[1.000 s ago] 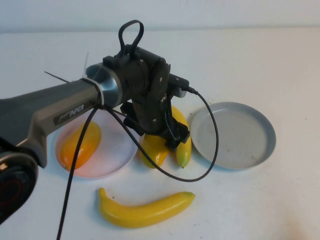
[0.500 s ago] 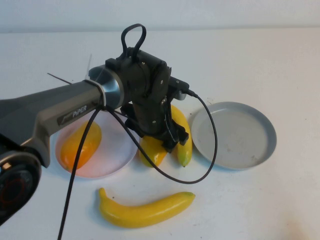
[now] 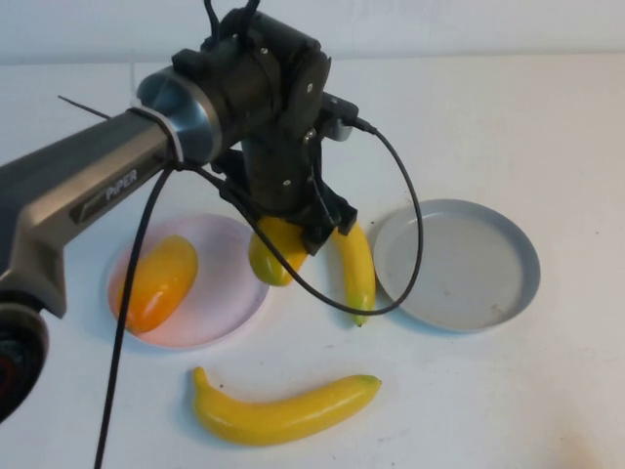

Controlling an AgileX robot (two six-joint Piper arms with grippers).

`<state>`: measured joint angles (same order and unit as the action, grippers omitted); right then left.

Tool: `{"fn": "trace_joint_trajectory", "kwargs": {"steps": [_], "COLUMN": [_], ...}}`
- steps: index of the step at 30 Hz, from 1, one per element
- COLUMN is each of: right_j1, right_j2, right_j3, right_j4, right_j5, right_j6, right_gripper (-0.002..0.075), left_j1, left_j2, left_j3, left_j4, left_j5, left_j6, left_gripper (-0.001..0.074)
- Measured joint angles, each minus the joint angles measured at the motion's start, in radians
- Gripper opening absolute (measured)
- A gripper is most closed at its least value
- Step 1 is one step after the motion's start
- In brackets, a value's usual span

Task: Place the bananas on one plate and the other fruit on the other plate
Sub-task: Put one type of fruit in the left plate

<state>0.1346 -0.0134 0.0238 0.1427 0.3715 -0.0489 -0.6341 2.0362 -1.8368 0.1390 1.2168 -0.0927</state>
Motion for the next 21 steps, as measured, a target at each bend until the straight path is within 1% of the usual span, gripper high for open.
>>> {"fn": "trace_joint_trajectory", "kwargs": {"steps": [9,14,19,21], "right_j1": [0.0,0.0,0.0,0.0], "right_j2": [0.0,0.0,0.0,0.0], "right_j3": [0.0,0.0,0.0,0.0], "right_j4": [0.0,0.0,0.0,0.0], "right_j5": [0.0,0.0,0.0,0.0], "right_j6": [0.0,0.0,0.0,0.0], "right_gripper": [-0.0017,-0.0017,-0.0017,-0.0017], "left_j1": [0.067,0.113,0.138,0.142], "left_j2": [-0.009,-0.009,-0.009,-0.009], "left_j3": [0.104,0.114,0.114,0.114], "left_j4": [0.009,0.007,0.001,0.001], "left_j5": [0.006,0.006,0.006,0.006], "left_j6": [-0.02,-0.018,-0.014,-0.012], "left_gripper": [0.0552,0.0552,0.0552,0.0575]}}
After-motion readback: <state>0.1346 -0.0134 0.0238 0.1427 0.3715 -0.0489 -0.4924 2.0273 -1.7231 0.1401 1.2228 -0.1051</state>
